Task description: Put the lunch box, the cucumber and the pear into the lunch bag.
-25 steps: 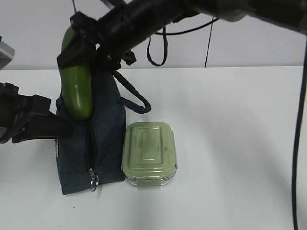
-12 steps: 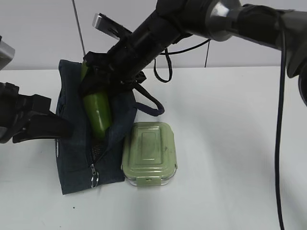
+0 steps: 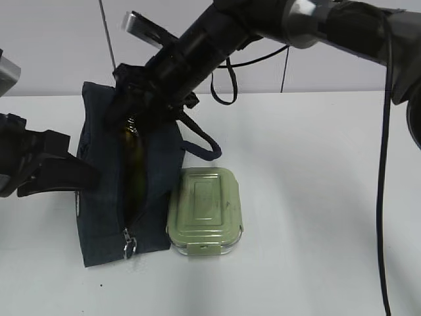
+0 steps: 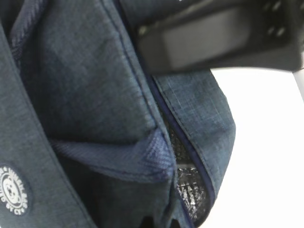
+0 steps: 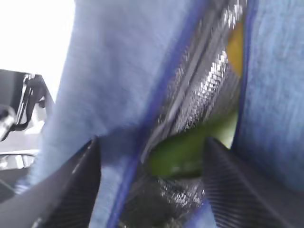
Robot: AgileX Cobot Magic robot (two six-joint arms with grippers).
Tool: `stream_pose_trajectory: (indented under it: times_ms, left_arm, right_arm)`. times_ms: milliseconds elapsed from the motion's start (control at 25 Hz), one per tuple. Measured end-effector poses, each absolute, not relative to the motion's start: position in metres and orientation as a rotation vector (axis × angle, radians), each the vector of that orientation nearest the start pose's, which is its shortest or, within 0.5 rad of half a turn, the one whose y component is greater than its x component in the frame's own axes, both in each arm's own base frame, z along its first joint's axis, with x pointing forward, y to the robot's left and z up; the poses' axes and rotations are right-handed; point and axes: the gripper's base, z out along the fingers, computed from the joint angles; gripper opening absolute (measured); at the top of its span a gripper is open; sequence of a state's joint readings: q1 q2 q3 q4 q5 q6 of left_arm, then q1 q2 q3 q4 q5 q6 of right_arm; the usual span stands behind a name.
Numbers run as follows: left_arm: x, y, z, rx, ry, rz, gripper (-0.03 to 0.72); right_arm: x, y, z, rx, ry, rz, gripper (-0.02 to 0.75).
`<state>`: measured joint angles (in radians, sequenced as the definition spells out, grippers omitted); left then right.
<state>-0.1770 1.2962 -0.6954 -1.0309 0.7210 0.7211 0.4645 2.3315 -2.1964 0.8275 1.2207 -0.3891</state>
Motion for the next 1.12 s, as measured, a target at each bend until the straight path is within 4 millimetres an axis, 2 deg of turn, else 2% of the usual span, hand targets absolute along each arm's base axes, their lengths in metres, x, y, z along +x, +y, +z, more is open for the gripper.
stream_pose_trajectory:
  times_ms: [160,280,400,720,840,960,1120]
  left_arm:
    - [0.221,-0.092,0.241,0.253,2.48,-0.901,-0.013]
    - [0.221,-0.092,0.241,0.254,2.481,-0.902,-0.013]
    - [0.221,-0.092,0.241,0.255,2.481,-0.903,-0.013]
    - [0.221,-0.092,0.241,0.259,2.484,-0.91,-0.013]
    - [0.22,-0.093,0.241,0.26,2.485,-0.911,-0.013]
    - [0.22,-0.093,0.241,0.262,2.486,-0.913,-0.013]
    - [0.22,-0.093,0.241,0.264,2.488,-0.915,-0.013]
  right_arm:
    - [0.429,0.276,0.281,-0.882,2.439,1.02,0.522]
    - [0.433,0.264,0.296,-0.852,2.458,0.811,0.522]
    - [0.433,0.251,0.309,-0.854,2.464,0.596,0.522]
    - [0.43,0.204,0.351,-0.708,2.442,0.06,0.515]
    - [0.425,0.187,0.354,-0.679,2.463,-0.043,0.511]
    - [0.42,0.165,0.347,-0.601,2.541,-0.081,0.51]
    - [0.412,0.123,0.333,-0.468,2.67,-0.047,0.503]
